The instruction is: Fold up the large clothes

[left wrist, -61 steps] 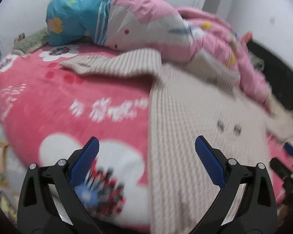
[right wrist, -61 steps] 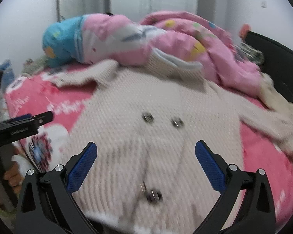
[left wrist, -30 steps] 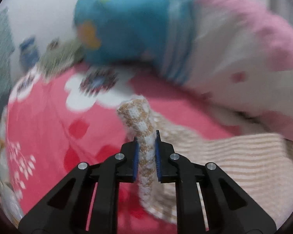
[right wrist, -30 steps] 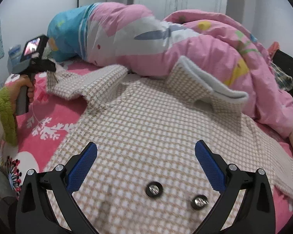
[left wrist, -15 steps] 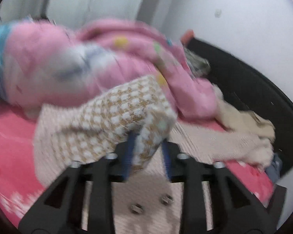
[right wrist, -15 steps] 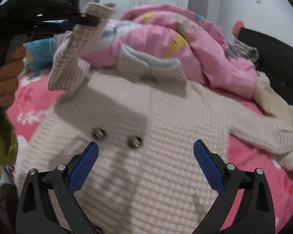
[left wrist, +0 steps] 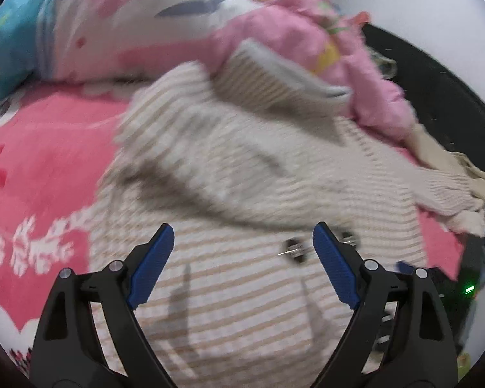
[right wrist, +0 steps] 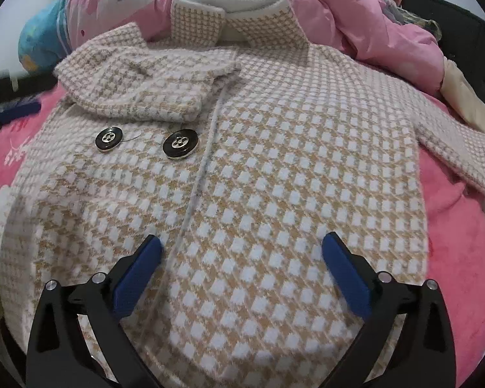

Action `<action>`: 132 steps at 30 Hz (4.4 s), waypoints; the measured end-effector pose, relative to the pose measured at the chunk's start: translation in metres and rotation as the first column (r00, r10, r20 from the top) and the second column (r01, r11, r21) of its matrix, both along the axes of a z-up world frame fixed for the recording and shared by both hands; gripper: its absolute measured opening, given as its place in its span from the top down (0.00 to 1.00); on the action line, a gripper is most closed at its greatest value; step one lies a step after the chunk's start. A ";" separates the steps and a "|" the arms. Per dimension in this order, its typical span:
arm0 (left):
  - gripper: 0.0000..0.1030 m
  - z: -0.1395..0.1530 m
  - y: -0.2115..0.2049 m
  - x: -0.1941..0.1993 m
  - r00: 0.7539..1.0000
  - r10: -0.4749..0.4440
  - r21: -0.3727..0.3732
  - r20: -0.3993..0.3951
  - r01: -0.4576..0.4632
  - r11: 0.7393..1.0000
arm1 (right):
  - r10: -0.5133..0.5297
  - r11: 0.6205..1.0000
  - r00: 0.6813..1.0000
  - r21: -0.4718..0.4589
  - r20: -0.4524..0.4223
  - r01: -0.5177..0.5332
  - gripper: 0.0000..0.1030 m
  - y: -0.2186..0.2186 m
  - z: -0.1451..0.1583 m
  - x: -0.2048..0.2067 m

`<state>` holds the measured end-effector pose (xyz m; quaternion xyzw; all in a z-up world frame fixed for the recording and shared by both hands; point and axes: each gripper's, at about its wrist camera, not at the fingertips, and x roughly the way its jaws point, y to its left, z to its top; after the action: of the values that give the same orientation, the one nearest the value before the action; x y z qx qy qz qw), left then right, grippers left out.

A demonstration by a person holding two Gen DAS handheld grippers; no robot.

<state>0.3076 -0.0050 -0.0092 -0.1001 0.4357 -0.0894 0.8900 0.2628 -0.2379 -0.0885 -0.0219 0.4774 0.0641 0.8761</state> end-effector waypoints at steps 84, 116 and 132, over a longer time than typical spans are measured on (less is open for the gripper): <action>0.25 -0.059 0.101 0.035 0.955 0.288 0.203 -0.072 -0.268 0.942 | -0.163 0.981 0.987 0.104 -0.011 0.163 0.83 -0.084 0.036 0.175; 0.24 -0.014 -0.020 0.124 0.996 0.066 0.119 -0.062 -0.058 0.991 | -0.013 0.995 1.000 0.100 -0.010 0.014 0.35 -0.044 0.048 0.113; 0.21 -0.054 -0.040 0.122 0.997 0.053 0.226 -0.047 -0.041 0.973 | -0.673 0.700 0.739 0.339 0.022 0.628 0.35 -0.367 0.104 0.019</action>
<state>0.4294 -0.0452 -0.0637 -0.0112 0.4639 -0.0155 0.8857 0.2822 -0.6045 0.0156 0.2815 0.3730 -0.1779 0.8660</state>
